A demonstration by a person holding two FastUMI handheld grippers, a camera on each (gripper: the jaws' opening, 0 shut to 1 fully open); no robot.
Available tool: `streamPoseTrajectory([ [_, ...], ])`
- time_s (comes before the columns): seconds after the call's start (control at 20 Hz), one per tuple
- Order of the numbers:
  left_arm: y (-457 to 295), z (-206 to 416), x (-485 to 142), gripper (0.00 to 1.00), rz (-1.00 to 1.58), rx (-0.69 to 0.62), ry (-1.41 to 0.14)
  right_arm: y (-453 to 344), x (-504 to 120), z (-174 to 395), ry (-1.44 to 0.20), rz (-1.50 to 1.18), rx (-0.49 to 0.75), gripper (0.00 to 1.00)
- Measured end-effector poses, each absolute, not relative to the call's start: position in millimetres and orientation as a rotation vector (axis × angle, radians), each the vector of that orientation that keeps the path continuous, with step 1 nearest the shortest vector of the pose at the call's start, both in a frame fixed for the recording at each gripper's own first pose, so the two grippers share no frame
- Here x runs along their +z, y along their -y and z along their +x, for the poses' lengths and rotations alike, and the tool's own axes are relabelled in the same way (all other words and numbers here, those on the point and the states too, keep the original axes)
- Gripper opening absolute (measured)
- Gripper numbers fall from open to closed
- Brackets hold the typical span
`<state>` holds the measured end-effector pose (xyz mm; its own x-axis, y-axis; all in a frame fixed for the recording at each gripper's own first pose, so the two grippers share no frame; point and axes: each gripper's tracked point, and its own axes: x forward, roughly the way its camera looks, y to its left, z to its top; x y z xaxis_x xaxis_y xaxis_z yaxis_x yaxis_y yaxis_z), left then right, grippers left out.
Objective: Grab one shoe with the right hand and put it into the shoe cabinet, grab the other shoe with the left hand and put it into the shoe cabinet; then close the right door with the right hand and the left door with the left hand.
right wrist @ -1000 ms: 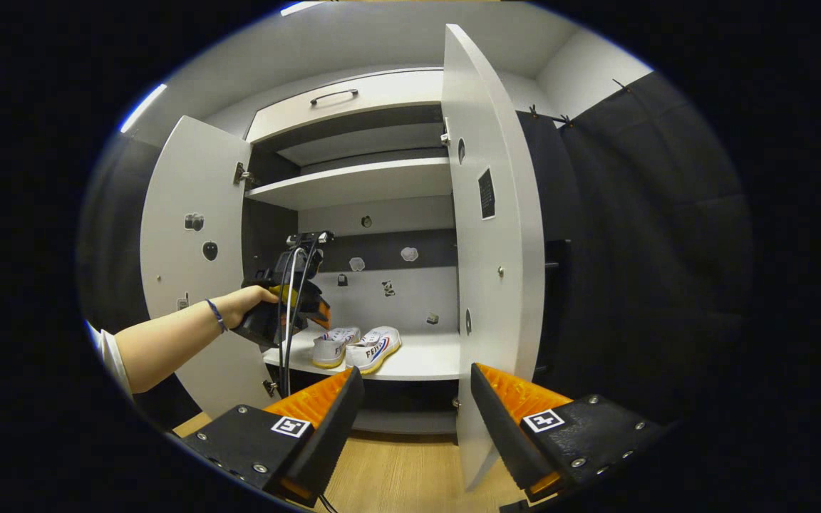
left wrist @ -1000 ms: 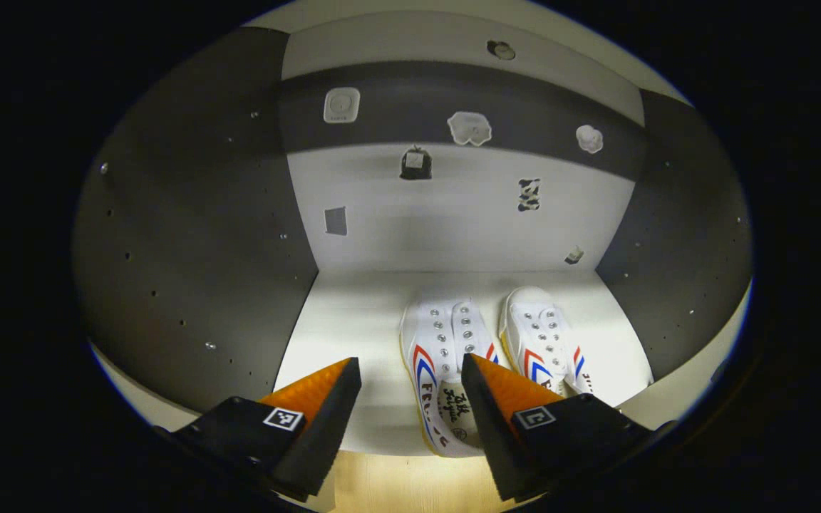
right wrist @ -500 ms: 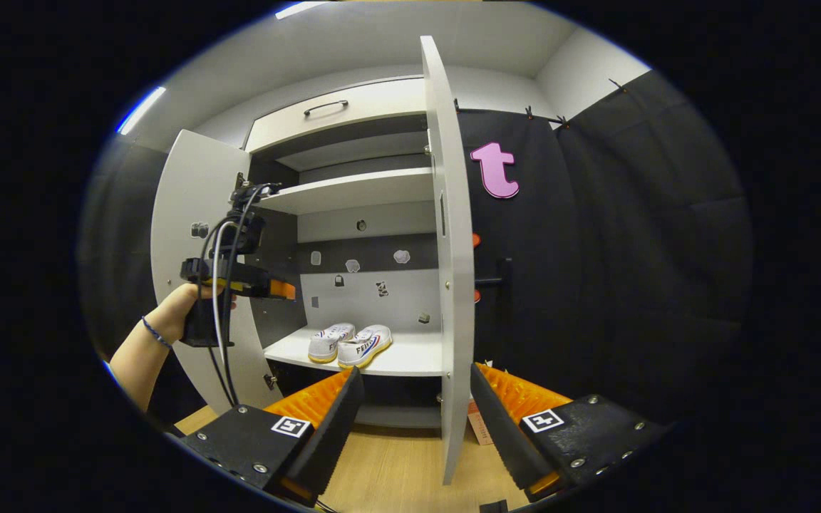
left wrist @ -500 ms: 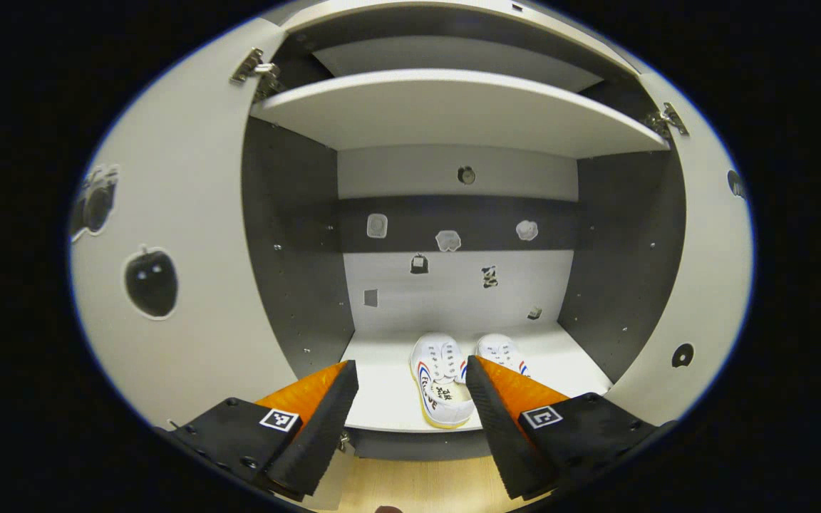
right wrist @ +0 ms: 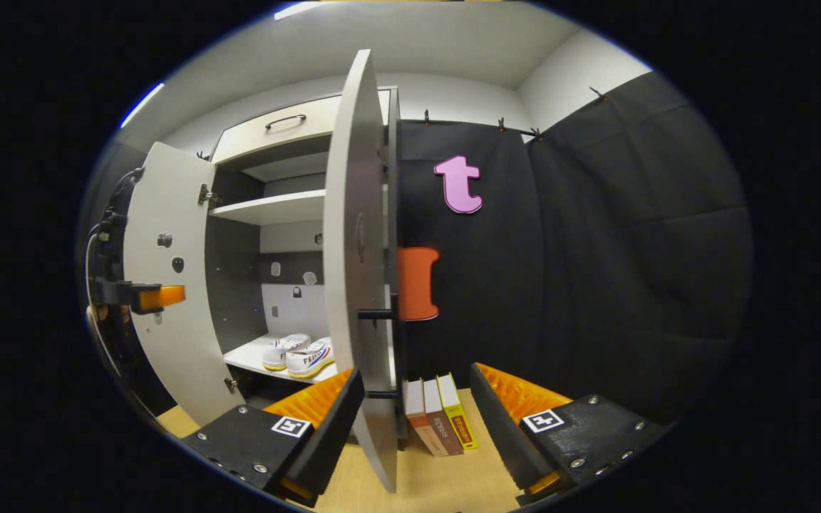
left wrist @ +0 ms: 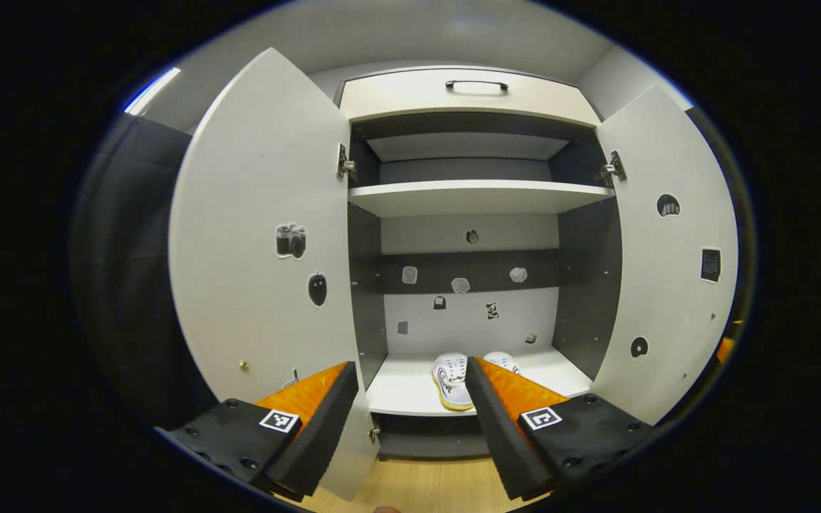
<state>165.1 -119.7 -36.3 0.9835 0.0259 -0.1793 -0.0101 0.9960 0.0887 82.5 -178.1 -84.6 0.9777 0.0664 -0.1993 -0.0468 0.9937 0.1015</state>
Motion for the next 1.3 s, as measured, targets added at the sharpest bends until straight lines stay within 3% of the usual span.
streamPoseTrajectory([
  [0.4, 90.2, 95.3, -35.2, 0.97, 0.072, 0.104, -0.134, 183.0, -96.9, 107.2, -0.207, 0.113, 0.103, 0.93],
  [0.8, 44.9, 74.3, -41.1, 0.97, 0.017, 0.135, -0.167, 168.4, -97.9, 111.6, -0.229, 0.134, 0.113, 0.91],
  [0.85, 39.8, 72.8, -41.5, 0.99, 0.011, 0.130, -0.169, 165.5, -96.5, 112.0, -0.226, 0.125, 0.101, 0.98],
  [0.9, 37.5, 72.5, -41.6, 0.96, 0.005, 0.119, -0.171, 161.9, -96.4, 110.7, -0.222, 0.106, 0.088, 0.87],
  [0.95, 34.3, 72.5, -41.4, 0.96, -0.001, 0.107, -0.167, 158.0, -95.5, 108.5, -0.217, 0.087, 0.078, 0.86],
  [1.0, 29.3, 74.8, -40.0, 0.97, -0.005, 0.097, -0.157, 152.1, -94.3, 108.5, -0.214, 0.074, 0.071, 0.92],
  [1.05, 24.4, 75.9, -37.7, 0.96, -0.004, 0.089, -0.147, 144.1, -89.2, 108.6, -0.217, 0.072, 0.066, 0.80],
  [1.1, 19.4, 76.1, -35.3, 0.97, -0.001, 0.082, -0.138, 139.0, -89.6, 107.5, -0.219, 0.080, 0.063, 0.74],
  [1.3, 1.0, 81.9, -31.7, 0.94, -0.011, 0.036, -0.133, 113.6, -88.5, 105.0, -0.208, 0.113, 0.042, 0.68],
])
